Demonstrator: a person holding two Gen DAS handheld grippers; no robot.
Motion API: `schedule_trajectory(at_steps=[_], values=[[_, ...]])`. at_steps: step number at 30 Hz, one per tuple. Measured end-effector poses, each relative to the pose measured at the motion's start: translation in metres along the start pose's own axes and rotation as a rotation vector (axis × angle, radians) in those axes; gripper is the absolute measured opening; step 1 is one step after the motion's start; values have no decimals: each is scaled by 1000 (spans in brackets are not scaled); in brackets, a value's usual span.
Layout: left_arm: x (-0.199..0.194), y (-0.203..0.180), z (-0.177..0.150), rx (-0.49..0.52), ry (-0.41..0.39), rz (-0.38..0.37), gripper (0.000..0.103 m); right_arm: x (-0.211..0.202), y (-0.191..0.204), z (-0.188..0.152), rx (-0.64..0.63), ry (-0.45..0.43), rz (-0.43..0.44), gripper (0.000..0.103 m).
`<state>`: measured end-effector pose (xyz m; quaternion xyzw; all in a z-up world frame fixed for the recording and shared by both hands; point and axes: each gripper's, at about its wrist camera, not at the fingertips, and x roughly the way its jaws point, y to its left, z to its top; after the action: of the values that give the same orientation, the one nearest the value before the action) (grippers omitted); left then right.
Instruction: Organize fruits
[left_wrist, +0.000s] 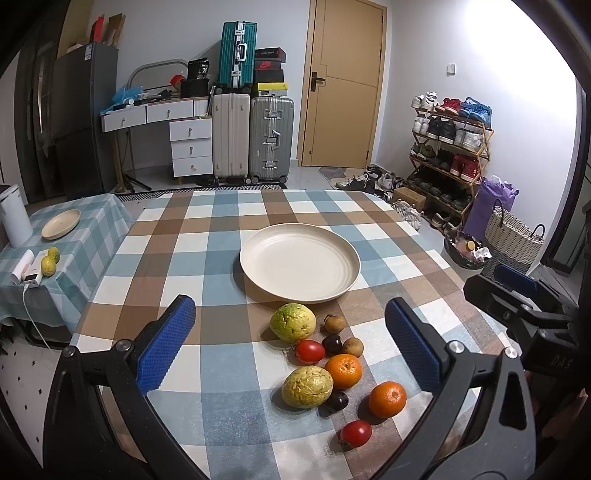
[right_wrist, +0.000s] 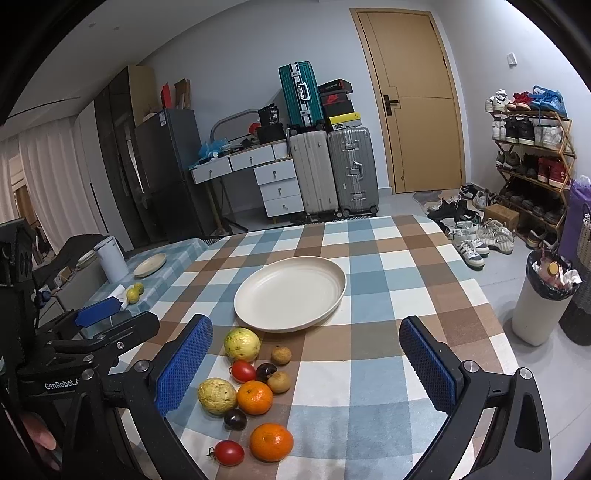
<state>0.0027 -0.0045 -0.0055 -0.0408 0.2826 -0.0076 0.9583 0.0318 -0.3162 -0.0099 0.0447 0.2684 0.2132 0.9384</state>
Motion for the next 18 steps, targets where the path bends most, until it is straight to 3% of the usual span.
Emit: schedule_trajectory(at_steps=[18], values=[[1, -1, -2, -7, -2, -6, 103, -1, -2, -2, 9, 1, -5, 103]])
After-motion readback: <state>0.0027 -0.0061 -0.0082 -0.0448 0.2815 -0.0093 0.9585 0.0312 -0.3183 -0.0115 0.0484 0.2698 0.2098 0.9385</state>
